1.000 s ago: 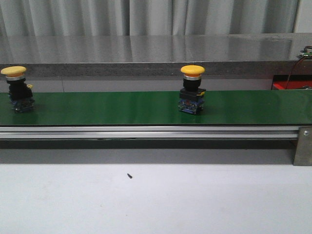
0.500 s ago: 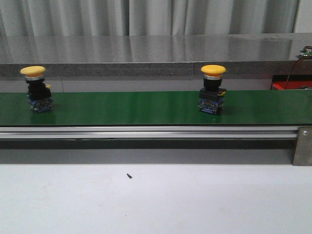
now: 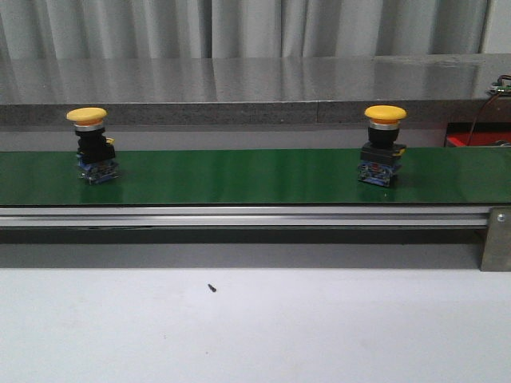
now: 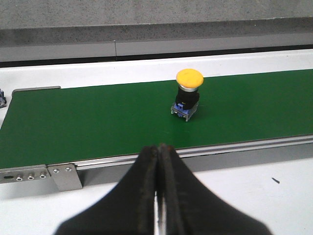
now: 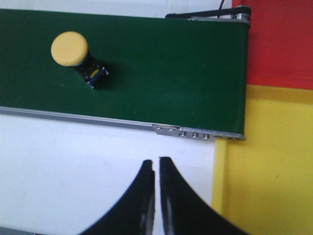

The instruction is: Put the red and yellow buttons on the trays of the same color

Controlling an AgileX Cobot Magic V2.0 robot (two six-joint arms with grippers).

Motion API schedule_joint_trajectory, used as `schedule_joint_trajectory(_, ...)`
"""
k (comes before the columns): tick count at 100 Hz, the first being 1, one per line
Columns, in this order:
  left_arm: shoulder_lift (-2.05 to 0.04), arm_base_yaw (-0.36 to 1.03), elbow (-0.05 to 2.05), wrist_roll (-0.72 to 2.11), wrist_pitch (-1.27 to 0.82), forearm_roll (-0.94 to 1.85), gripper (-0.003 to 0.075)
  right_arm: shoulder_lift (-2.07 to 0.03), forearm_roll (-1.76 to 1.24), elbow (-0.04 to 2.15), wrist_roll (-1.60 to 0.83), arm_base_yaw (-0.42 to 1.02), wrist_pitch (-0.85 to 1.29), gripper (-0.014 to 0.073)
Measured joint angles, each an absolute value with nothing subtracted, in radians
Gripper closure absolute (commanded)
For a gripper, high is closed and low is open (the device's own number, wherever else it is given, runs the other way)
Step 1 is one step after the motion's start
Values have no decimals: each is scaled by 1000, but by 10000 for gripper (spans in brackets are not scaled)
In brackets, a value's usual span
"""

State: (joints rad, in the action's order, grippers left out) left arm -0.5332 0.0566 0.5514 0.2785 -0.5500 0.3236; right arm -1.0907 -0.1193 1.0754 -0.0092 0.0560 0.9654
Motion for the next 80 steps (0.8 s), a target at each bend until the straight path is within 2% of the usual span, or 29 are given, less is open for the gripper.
schedule_joint_trajectory(3, -533, 57, 551, 279, -550, 324, 739, -1108, -122, 1077, -17, 56, 965, 236)
schedule_joint_trajectory(4, -533, 57, 551, 279, -550, 324, 739, -1116, -124, 1077, -20, 56, 965, 175)
schedule_joint_trajectory(5, -533, 57, 551, 279, -550, 324, 740, -1120, -124, 1077, -21, 56, 965, 175)
schedule_joint_trajectory(7, -533, 57, 551, 279, -550, 324, 739, -1130, -126, 1079, -25, 56, 965, 99)
schedule_joint_trajectory(13, -533, 57, 551, 279, -550, 324, 739, -1157, -128, 1080, -33, 56, 965, -23)
schedule_joint_trajectory(17, -533, 57, 551, 279, -550, 324, 740, -1169, -130, 1080, -36, 56, 965, -71)
schedule_joint_trajectory(32, -533, 57, 551, 279, -548, 324, 740, -1219, -130, 1084, -72, 58, 931, -40)
schedule_joint_trajectory(80, -533, 57, 551, 279, -548, 324, 740, -1531, -152, 1244, -175, 137, 875, -41)
